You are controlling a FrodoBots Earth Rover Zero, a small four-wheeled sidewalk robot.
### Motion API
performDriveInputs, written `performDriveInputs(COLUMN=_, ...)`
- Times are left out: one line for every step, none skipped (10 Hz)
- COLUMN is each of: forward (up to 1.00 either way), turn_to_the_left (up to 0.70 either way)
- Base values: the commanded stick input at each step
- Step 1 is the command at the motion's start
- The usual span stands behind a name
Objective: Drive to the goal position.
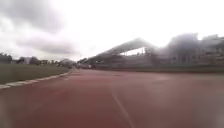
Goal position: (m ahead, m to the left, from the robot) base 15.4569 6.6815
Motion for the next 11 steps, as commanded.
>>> performDriveInputs(forward=0.50, turn_to_the_left=0.02)
performDriveInputs(forward=0.50, turn_to_the_left=0.02)
performDriveInputs(forward=0.50, turn_to_the_left=0.02)
performDriveInputs(forward=0.50, turn_to_the_left=0.02)
performDriveInputs(forward=0.50, turn_to_the_left=0.02)
performDriveInputs(forward=0.50, turn_to_the_left=0.02)
performDriveInputs(forward=0.50, turn_to_the_left=0.02)
performDriveInputs(forward=0.50, turn_to_the_left=0.02)
performDriveInputs(forward=0.50, turn_to_the_left=0.02)
performDriveInputs(forward=0.50, turn_to_the_left=0.02)
performDriveInputs(forward=0.50, turn_to_the_left=0.02)
